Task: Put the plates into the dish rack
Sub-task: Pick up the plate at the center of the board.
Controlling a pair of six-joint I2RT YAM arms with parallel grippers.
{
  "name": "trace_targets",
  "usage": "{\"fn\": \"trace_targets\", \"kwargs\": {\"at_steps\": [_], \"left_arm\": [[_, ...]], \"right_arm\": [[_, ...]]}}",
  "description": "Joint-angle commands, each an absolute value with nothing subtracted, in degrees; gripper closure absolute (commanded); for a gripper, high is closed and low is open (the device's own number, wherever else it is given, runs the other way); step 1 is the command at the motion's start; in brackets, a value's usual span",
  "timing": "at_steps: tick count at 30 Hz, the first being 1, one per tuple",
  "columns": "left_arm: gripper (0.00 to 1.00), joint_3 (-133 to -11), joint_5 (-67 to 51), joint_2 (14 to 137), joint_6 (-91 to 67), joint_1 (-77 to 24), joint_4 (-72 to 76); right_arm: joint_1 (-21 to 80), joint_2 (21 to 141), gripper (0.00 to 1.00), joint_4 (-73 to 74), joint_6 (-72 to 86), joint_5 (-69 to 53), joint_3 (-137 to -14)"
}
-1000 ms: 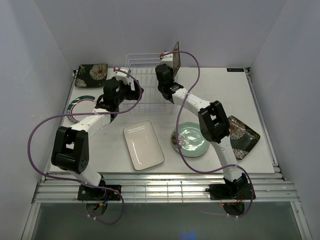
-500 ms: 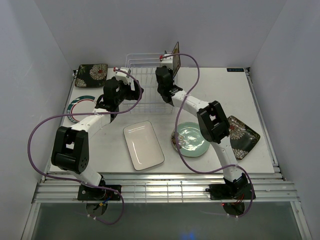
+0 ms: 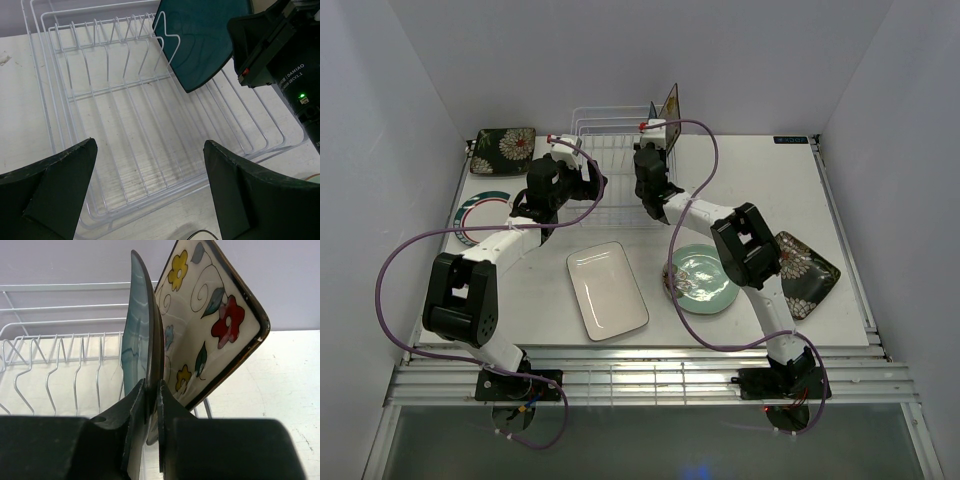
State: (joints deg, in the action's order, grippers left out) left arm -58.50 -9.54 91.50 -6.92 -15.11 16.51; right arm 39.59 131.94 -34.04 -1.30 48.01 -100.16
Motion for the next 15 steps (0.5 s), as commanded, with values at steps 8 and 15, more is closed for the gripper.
{"fn": "trace_targets", "kwargs": {"at_steps": [8,15], "left_arm": [[0.02,-60.12,-10.2,90.35,-6.94,-14.85,16.08],[0.02,-60.03,-9.93,89.91,-6.86,-14.77,16.08]], "right_arm": [[40.08,133.24,0.92,-40.17,-4.83,48.34,-107.92],[38.94,135.96,0.92,-37.0,-3.25,46.93,-113.28]]}}
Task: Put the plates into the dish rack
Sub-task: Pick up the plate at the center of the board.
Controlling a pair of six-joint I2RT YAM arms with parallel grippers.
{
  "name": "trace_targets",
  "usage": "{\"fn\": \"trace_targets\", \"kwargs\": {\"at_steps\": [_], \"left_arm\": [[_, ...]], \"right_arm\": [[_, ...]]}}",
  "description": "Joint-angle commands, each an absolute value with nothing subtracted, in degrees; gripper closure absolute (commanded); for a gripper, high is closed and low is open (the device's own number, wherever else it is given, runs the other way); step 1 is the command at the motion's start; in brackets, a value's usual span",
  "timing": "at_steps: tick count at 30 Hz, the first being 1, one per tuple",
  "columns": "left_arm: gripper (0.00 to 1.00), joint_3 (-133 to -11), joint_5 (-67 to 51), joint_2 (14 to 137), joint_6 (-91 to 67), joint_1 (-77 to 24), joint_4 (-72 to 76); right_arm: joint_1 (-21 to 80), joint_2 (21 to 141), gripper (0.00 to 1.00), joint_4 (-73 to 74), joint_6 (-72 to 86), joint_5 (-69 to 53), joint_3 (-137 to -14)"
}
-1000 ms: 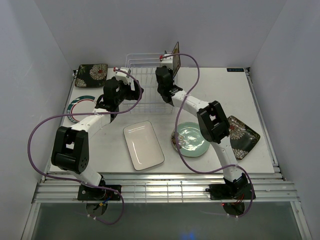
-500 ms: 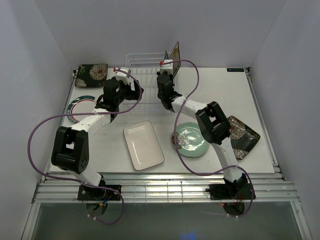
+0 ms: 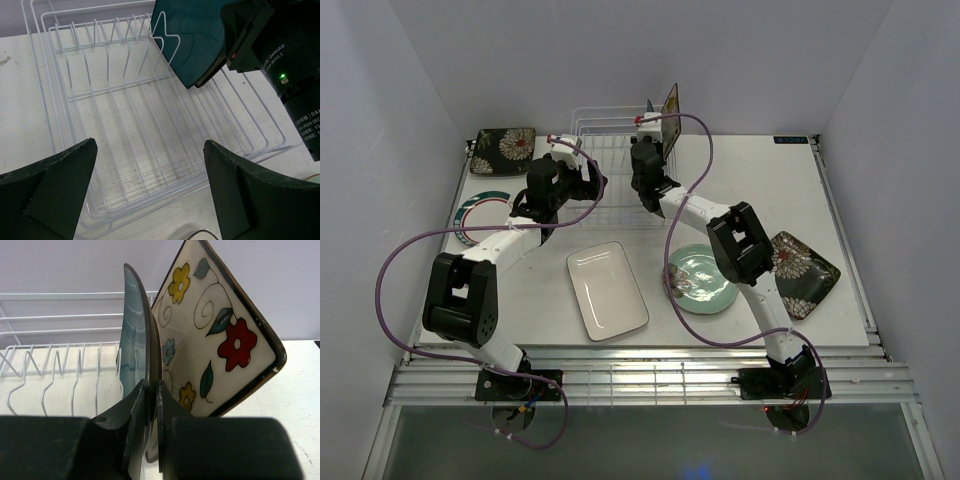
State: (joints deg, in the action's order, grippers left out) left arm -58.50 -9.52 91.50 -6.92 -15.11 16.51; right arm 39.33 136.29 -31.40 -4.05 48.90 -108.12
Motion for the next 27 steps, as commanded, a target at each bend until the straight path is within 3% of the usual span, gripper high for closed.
{"fn": "trace_targets", "kwargs": {"at_steps": [1,10,14,23,27], "left_arm": [[0.02,-60.03,-9.84,89.91,-6.94,-14.77,16.0],[0.02,-60.29,-9.76,90.79,-6.77,-14.77,16.0],[0.02,-60.47,-9.67,91.14,-6.68,-14.77,16.08],[0.02,-60.56,-9.93,91.23,-6.77,-14.77,16.08],[0.02,-60.47,-9.93,90.97,-6.77,-14.77,16.0]], "right_arm": [[38.94,136.05,0.92,-37.44,-3.34,46.93,-113.29],[38.58,140.27,0.91,-38.68,-4.4,47.11,-117.76],[38.5,139.49,0.7,-39.37,-3.69,47.29,-115.5],[38.5,135.09,0.66,-40.34,-3.25,47.29,-110.65],[38.58,133.51,0.42,-38.94,-2.38,46.59,-109.69]]}}
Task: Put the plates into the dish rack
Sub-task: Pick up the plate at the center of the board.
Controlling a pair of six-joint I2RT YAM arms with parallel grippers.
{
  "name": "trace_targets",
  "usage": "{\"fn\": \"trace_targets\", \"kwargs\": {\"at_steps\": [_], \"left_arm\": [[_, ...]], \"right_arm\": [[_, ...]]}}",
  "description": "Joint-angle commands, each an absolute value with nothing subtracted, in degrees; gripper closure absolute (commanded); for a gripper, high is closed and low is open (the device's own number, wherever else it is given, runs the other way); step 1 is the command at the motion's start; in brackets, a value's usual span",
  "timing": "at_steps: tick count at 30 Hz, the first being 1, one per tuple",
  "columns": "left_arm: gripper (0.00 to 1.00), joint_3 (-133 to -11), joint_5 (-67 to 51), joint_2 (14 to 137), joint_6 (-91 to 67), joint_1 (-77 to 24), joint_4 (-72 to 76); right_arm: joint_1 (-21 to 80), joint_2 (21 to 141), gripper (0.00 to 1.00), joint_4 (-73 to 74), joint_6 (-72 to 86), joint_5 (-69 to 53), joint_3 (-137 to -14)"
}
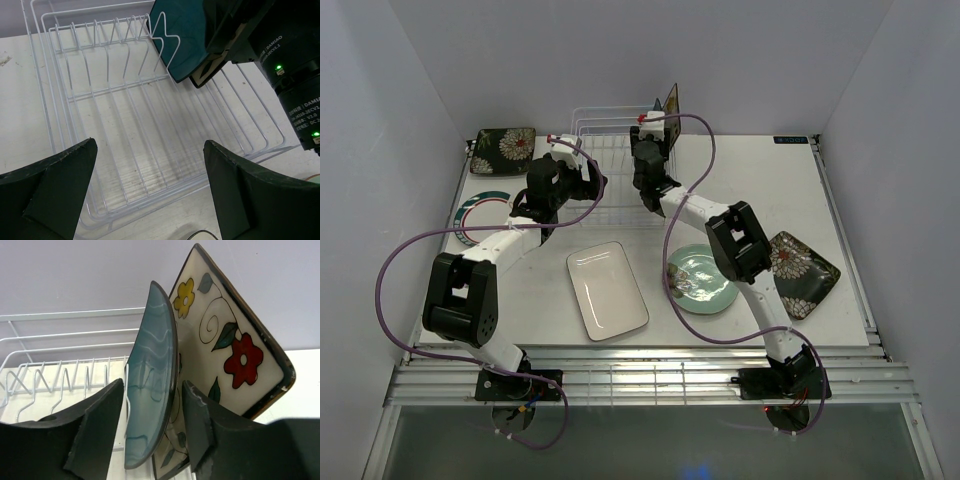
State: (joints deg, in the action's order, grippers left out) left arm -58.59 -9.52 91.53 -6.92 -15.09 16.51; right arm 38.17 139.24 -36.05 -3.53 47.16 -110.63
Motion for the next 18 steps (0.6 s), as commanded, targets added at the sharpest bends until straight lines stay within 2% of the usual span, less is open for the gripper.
{"fn": "trace_targets", "kwargs": {"at_steps": [1,7,10,18], "left_arm": [[0.02,-60.47,-10.02,90.97,-6.77,-14.77,16.0],[0.02,-60.38,-10.11,90.7,-6.77,-14.77,16.0],[0.02,-60.29,-10.28,90.53,-6.86,-14.68,16.0],[0.02,-60.12,-11.42,90.35,-6.94,-14.77,16.0]], "right_arm": [[38.58,132.9,0.39,-37.98,-1.94,46.23,-109.34],[38.58,127.62,0.27,-28.14,3.24,43.33,-109.77],[38.58,124.72,0.26,-21.72,6.15,41.4,-109.34],[38.58,110.4,0.26,-19.96,9.05,34.56,-92.32]]}}
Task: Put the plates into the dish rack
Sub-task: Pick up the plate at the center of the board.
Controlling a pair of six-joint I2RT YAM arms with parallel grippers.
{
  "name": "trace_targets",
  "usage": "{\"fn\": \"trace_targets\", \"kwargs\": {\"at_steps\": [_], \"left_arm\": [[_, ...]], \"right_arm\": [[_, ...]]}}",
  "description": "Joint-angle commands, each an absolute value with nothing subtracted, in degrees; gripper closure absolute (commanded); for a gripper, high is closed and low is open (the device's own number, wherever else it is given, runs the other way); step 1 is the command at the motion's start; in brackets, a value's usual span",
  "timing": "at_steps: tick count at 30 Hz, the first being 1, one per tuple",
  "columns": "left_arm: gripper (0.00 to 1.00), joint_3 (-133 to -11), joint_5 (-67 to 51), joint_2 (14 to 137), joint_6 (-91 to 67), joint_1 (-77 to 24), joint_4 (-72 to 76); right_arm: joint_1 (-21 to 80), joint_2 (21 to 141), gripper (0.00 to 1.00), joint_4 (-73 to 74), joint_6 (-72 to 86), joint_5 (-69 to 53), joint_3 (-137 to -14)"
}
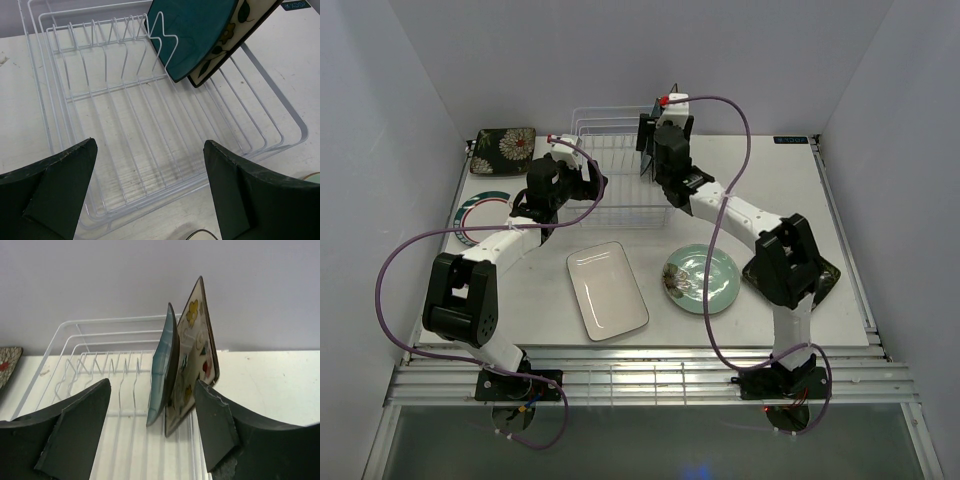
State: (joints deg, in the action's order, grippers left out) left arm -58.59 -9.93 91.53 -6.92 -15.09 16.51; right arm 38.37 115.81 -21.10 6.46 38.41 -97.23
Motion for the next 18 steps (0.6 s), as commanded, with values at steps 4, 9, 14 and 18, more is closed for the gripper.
{"fn": "trace_targets", "kwargs": {"at_steps": [4,9,14,18], "left_arm": [[0.02,-59.85,-12.65,89.91,-6.77,-14.77,16.0],[0.02,-59.5,-14.06,89.39,-6.68,-14.77,16.0],[0.02,-58.62,-15.47,88.07,-6.68,-14.85,16.08],[0.02,-58.27,-16.61,87.71,-6.94,-14.85,16.0]], "right_arm": [[38.41,101.88,0.21,-17.76,9.76,32.52,-83.69],[38.14,89.75,0.14,-14.33,11.95,29.54,-70.18],[37.53,75.72,0.08,-12.66,15.46,27.87,-55.57],[37.27,64.62,0.1,-11.87,19.94,25.93,-43.88]]}}
